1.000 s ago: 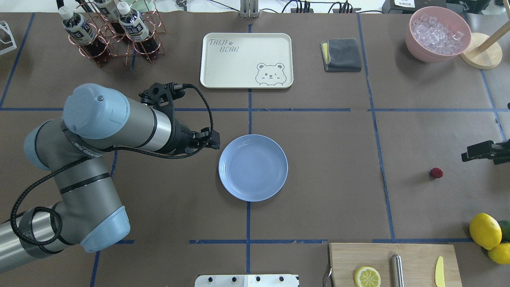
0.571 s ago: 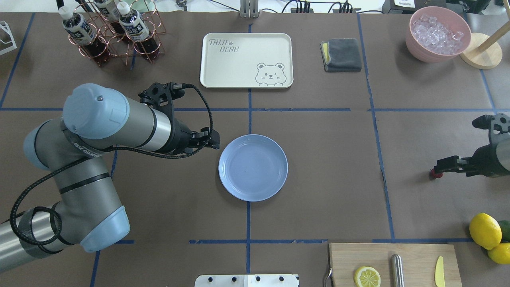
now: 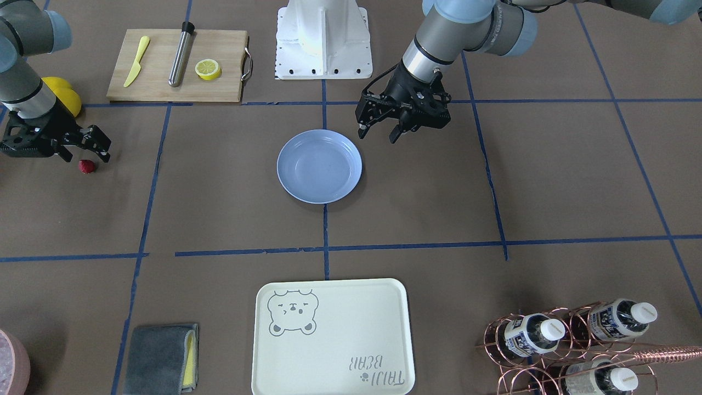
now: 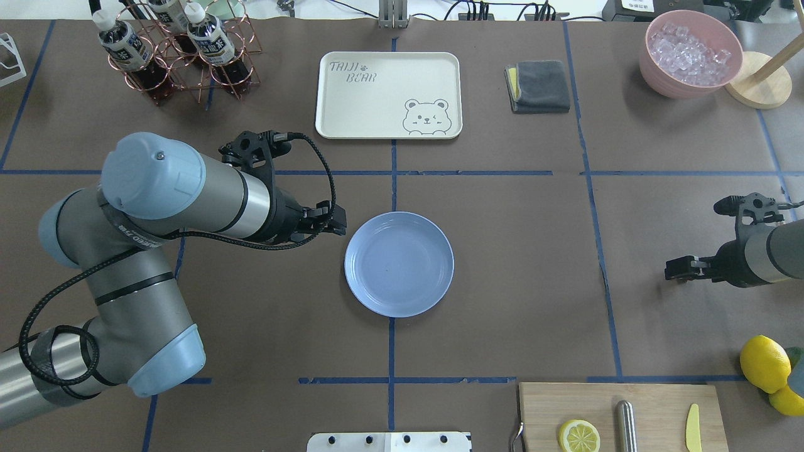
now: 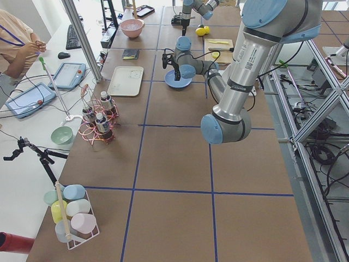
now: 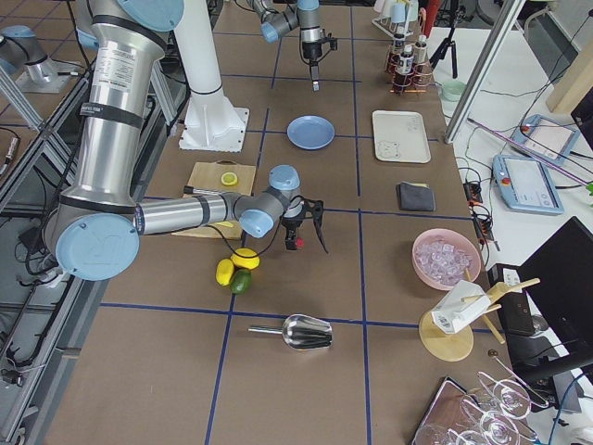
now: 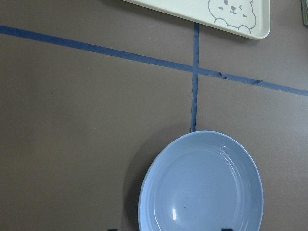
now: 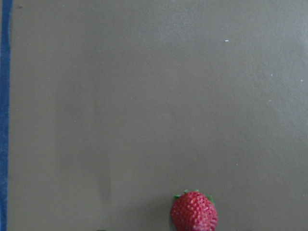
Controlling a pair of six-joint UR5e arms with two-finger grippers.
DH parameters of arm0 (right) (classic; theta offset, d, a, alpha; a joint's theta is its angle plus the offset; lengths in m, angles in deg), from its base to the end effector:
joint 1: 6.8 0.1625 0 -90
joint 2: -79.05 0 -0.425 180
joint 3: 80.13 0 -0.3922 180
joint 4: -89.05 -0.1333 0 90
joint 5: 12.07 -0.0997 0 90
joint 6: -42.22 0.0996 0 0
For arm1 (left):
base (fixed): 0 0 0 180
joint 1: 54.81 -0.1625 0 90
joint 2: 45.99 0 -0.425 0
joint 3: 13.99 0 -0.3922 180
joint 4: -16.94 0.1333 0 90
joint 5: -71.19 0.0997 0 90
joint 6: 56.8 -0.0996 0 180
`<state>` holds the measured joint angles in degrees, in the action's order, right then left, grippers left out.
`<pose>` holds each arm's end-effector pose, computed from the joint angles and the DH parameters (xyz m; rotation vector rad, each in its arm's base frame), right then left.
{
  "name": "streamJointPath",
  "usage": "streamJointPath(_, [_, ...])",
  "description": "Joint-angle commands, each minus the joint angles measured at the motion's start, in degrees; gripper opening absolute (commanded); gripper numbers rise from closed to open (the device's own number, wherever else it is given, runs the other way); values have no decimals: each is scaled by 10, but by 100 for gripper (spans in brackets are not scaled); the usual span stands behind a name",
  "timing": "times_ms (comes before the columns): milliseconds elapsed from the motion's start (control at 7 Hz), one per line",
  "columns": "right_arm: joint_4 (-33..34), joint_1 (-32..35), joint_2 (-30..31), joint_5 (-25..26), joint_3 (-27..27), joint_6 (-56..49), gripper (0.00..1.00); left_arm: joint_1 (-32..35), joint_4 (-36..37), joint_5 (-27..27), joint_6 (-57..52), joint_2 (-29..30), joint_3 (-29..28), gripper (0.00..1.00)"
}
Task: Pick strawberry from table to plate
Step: 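Grasp the red strawberry with the right gripper while the left arm withdraws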
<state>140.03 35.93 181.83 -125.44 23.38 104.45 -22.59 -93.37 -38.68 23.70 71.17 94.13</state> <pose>-0.2546 -0.3629 0.5785 0.0752 -0.7841 0.1060 0.4516 -0.4022 0.2099 0.1155 1.1672 -0.1516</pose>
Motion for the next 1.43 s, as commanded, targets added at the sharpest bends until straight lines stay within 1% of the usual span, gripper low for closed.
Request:
streamJointPath(0, [0, -1, -1, 11, -5, 5, 52, 0, 0, 0, 0, 0, 1, 77])
streamJointPath(143, [0, -1, -1, 17, -5, 6, 28, 0, 0, 0, 0, 0, 1, 77])
streamJointPath(286, [0, -1, -1, 17, -11, 6, 26, 0, 0, 0, 0, -2, 1, 78])
streamJointPath(429, [0, -1, -1, 17, -11, 6, 19, 0, 0, 1, 0, -4, 2, 78])
streamJointPath(571, [0, -1, -1, 17, -11, 6, 0, 0, 0, 0, 0, -4, 2, 78])
streamJointPath(714, [0, 0, -2, 15, -2, 6, 0, 0, 0, 0, 0, -4, 2, 79])
streamJointPath(1000, [8, 2, -2, 11, 54, 14, 0, 3, 0, 0, -1, -4, 16, 78])
streamJointPath(1143, [8, 0, -4, 11, 73, 39, 0, 15, -1, -3, -7, -29, 33, 78])
streamJointPath(1286, [10, 0, -36, 10, 81, 93, 0, 34, -1, -4, -41, -51, 47, 78])
